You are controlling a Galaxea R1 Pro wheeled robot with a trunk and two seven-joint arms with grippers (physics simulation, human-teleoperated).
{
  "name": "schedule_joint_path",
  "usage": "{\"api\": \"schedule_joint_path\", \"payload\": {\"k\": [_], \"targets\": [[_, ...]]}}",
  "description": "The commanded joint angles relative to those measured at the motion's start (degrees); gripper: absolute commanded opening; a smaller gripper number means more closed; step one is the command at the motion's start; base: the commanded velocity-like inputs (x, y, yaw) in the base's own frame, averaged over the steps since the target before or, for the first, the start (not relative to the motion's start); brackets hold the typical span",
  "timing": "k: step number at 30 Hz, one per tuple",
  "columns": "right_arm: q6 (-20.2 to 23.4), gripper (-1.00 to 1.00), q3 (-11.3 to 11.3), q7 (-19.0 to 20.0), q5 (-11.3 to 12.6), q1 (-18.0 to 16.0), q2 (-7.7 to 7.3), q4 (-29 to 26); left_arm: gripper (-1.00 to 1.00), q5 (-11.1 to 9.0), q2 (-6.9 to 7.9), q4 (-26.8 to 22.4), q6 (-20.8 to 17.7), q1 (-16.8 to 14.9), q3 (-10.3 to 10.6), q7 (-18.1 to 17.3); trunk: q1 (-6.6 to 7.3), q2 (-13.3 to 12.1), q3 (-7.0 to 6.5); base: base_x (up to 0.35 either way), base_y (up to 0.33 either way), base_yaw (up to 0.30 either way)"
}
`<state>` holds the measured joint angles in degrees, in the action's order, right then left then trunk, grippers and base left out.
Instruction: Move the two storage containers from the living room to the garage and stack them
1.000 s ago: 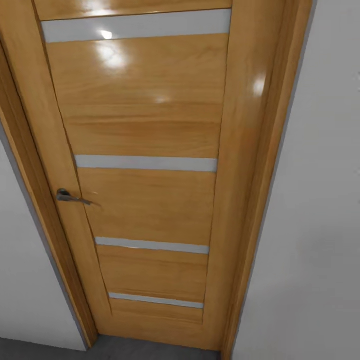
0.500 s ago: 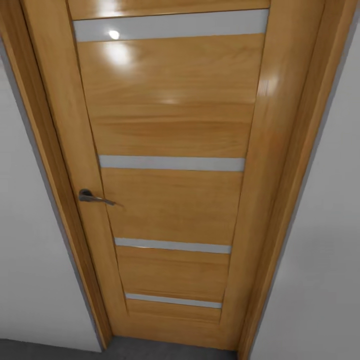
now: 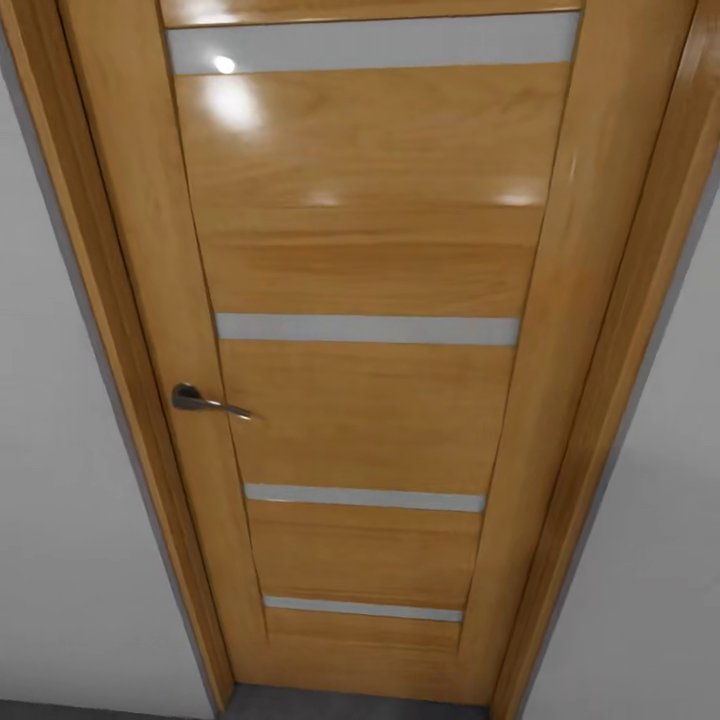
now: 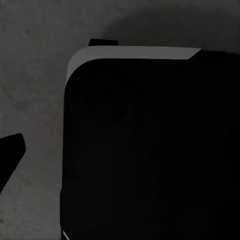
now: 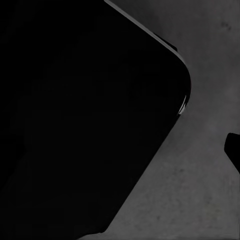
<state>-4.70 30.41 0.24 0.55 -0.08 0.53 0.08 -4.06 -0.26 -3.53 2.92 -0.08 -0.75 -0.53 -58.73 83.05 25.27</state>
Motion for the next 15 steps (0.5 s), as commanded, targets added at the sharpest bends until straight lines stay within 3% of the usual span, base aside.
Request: {"api": "schedule_joint_path", "payload": {"k": [1, 5, 15], "targets": [[-0.17, 1.0, 0.09, 0.02, 0.06, -0.01, -0.03, 0.01, 1.0, -0.42, -0.01, 0.02, 0.16, -0.01, -0.05, -0.03, 0.0, 0.02, 0.04, 0.008, 0.01, -0.202], [-0.18, 1.0, 0.09, 0.02, 0.06, -0.01, -0.03, 0.01, 1.0, -0.42, -0.01, 0.02, 0.16, -0.01, -0.04, -0.02, 0.0, 0.02, 0.04, 0.004, 0.005, -0.175], [-0.14, 1.0, 0.09, 0.02, 0.06, -0.01, -0.01, 0.01, 1.0, -0.42, -0.01, 0.02, 0.16, -0.01, -0.06, -0.07, 0.0, 0.02, 0.04, 0.0, 0.0, -0.018]]}}
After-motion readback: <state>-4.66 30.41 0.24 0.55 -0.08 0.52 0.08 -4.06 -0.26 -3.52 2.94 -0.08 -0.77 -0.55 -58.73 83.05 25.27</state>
